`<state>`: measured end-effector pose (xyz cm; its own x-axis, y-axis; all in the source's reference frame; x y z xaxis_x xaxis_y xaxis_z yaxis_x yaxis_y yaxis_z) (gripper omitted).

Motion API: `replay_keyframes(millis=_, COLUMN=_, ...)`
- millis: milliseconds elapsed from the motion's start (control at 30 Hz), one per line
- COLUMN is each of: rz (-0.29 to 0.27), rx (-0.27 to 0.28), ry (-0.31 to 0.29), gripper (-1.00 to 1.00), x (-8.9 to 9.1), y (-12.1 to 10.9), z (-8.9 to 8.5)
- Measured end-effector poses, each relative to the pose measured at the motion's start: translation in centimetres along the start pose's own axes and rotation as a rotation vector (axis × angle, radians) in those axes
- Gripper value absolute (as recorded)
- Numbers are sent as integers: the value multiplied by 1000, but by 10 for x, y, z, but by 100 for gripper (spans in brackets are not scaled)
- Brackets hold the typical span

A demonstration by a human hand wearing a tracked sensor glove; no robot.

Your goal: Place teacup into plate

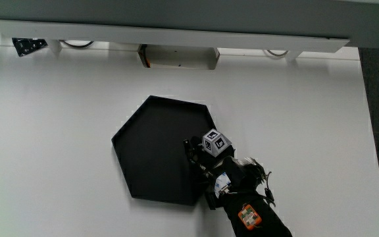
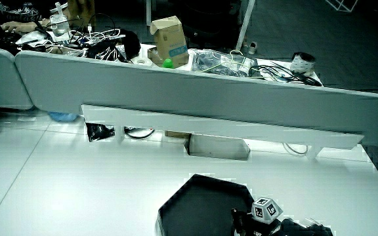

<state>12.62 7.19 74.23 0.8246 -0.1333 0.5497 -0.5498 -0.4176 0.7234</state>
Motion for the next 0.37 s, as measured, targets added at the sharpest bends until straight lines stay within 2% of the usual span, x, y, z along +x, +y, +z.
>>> replay_keyframes(millis=233, rz=-19, rx=-14, ry=-41, gripper=-100, x=10, y=1, z=2)
replay_keyframes(millis=333, rz=-21, rx=13, ry=-38, gripper=-100, x=16, y=-8, z=6)
replay_keyframes(millis=367, rz=21, rx=0, ry=32, gripper=-100, x=13, y=-13, z=10)
